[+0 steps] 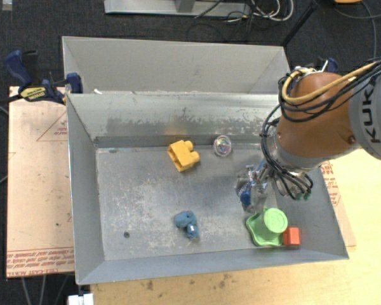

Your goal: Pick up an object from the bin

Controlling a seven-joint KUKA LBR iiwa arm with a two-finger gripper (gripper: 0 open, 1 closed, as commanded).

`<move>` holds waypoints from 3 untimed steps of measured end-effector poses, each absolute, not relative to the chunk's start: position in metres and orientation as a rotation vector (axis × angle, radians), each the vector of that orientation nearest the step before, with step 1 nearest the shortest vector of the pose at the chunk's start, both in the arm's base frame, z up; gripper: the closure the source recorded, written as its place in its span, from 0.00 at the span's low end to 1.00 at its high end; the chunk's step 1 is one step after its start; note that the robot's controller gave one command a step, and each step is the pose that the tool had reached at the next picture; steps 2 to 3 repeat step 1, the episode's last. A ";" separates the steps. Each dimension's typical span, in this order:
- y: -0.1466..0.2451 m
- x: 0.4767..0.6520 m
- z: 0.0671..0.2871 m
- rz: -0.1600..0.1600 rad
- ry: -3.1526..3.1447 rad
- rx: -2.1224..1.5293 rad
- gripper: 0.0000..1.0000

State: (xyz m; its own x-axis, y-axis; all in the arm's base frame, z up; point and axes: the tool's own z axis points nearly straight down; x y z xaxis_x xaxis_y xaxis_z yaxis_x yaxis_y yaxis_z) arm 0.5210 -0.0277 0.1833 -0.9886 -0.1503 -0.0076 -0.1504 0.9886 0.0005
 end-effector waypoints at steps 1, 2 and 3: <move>-0.036 0.529 0.247 -0.001 3.119 -0.300 1.00; -0.036 0.529 0.247 -0.001 3.119 -0.300 1.00; -0.036 0.529 0.247 -0.001 3.119 -0.300 1.00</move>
Offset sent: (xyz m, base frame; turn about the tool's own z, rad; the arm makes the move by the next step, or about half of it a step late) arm 0.0059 -0.0083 0.0612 -0.0426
